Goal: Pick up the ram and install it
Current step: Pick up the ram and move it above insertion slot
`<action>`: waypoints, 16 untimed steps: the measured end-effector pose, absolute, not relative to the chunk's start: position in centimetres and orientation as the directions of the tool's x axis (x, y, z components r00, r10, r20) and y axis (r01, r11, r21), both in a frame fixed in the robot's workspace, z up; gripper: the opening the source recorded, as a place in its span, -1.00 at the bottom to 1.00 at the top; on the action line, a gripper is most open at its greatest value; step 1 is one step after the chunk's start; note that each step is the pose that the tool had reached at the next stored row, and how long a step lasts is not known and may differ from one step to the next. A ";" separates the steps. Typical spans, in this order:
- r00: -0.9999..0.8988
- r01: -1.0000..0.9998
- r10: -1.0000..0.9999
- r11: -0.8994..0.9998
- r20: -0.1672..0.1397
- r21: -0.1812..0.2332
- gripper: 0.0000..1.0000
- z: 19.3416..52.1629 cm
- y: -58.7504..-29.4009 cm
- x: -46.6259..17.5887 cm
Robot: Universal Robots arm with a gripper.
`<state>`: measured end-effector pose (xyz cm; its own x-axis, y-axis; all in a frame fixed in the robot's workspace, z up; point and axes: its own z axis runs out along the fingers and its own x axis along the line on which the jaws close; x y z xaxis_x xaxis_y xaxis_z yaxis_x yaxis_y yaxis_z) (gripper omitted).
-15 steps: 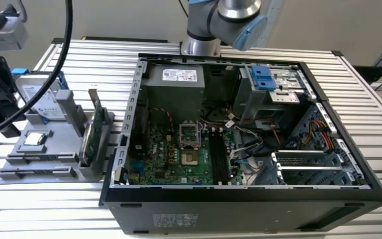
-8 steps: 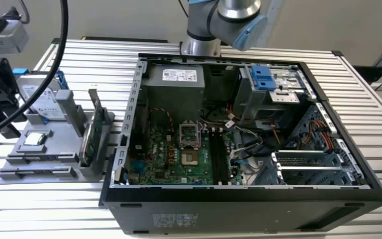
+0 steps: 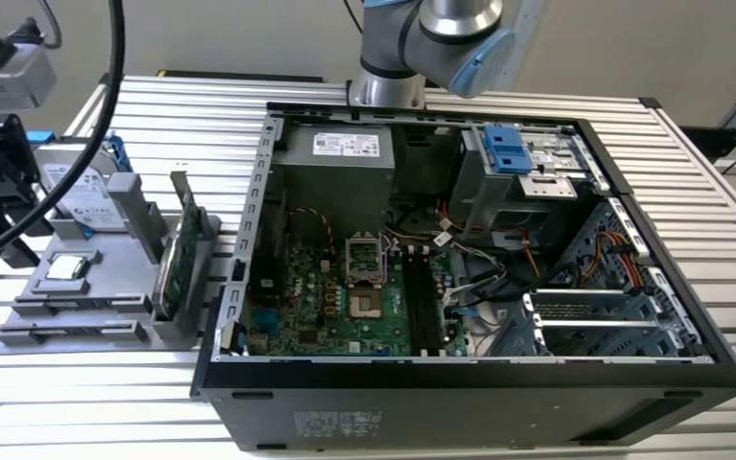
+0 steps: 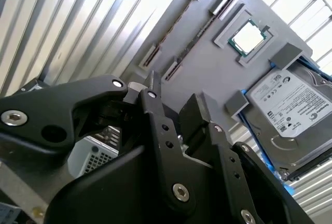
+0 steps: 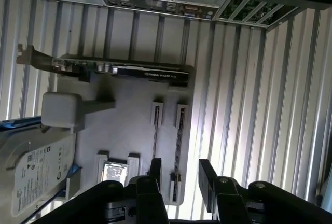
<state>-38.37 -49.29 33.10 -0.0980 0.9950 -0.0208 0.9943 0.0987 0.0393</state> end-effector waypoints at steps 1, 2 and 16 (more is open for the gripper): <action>-0.094 0.995 0.995 0.095 -0.021 0.039 1.00 33.1 -49.3 -38.4; -0.091 0.995 0.996 0.092 -0.021 0.039 1.00 33.0 -49.3 -38.4; -0.035 0.999 0.999 0.036 -0.023 0.039 1.00 32.5 -49.2 -38.6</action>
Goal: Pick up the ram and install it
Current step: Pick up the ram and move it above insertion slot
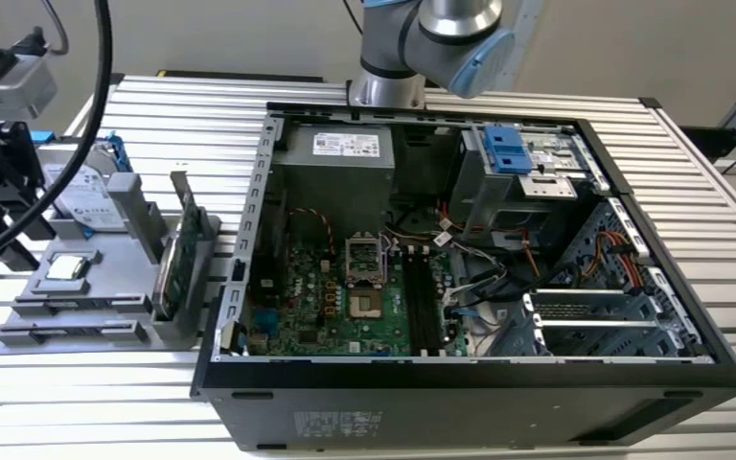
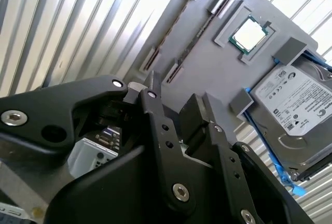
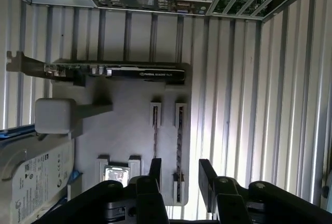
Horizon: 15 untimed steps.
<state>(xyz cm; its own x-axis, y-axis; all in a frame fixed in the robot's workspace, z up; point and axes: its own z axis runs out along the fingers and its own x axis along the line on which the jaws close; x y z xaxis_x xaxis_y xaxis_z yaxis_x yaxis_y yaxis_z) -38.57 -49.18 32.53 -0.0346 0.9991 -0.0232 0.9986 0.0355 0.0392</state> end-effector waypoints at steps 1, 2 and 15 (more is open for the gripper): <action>-0.031 0.999 0.999 0.032 -0.023 0.039 1.00 32.5 -49.2 -38.6; -0.030 0.999 0.999 0.031 -0.024 0.039 1.00 32.4 -49.2 -38.6; -0.029 0.999 0.999 0.030 -0.026 0.039 1.00 31.5 -49.1 -38.8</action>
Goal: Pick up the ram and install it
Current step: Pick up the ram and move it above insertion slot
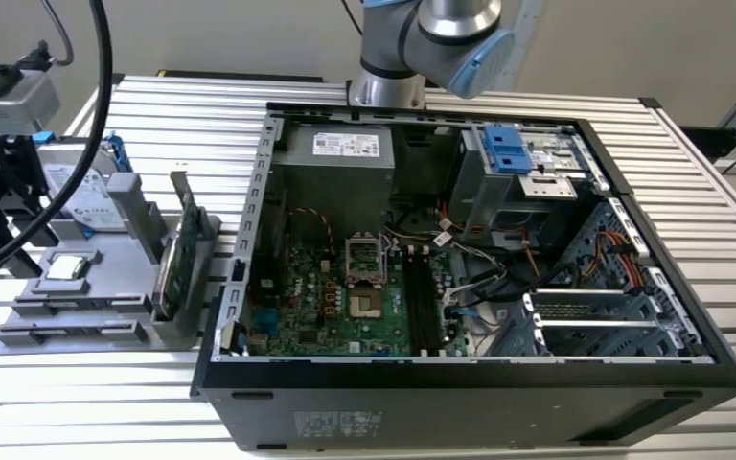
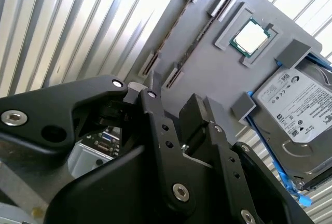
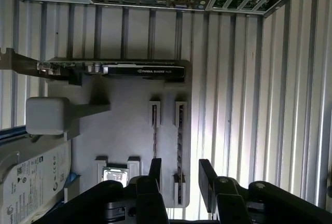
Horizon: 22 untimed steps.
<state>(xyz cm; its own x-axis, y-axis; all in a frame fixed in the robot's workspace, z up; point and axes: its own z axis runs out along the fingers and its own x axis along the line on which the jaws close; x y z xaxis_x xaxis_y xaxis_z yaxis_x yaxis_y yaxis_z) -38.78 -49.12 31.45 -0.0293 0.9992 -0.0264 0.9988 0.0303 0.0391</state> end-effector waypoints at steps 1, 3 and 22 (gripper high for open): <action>-0.029 0.999 0.999 0.030 -0.027 0.039 1.00 31.4 -49.1 -38.8; -0.029 0.999 0.999 0.030 -0.028 0.039 1.00 31.2 -49.1 -38.8; -0.029 0.999 0.999 0.030 -0.029 0.039 1.00 30.1 -49.0 -38.9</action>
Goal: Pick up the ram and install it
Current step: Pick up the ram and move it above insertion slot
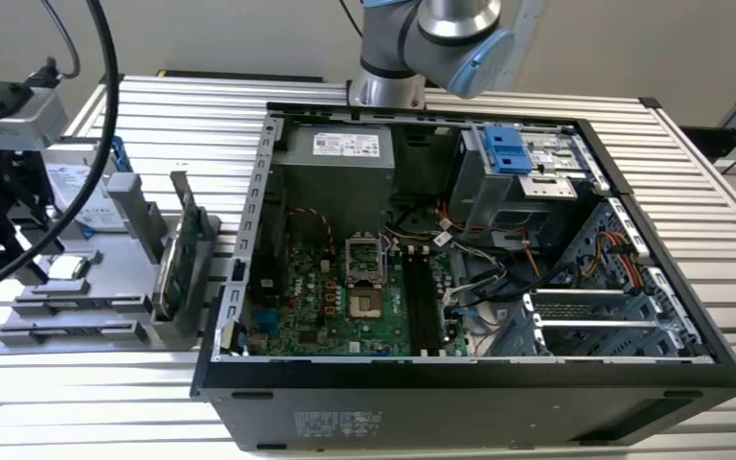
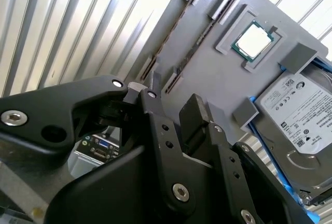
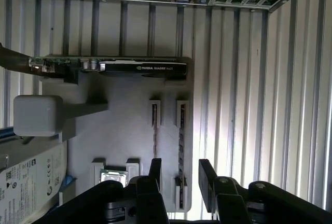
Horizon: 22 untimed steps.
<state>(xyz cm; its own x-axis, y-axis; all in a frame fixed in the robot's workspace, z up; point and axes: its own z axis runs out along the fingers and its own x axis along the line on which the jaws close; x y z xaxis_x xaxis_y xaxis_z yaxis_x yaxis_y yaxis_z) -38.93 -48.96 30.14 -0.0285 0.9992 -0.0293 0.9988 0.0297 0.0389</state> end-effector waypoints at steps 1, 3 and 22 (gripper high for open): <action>-0.029 0.999 0.999 0.030 -0.029 0.039 1.00 30.1 -49.0 -38.9; -0.029 0.999 0.999 0.030 -0.029 0.039 1.00 30.0 -49.0 -38.9; -0.028 0.999 0.999 0.030 -0.029 0.039 1.00 29.3 -49.0 -39.0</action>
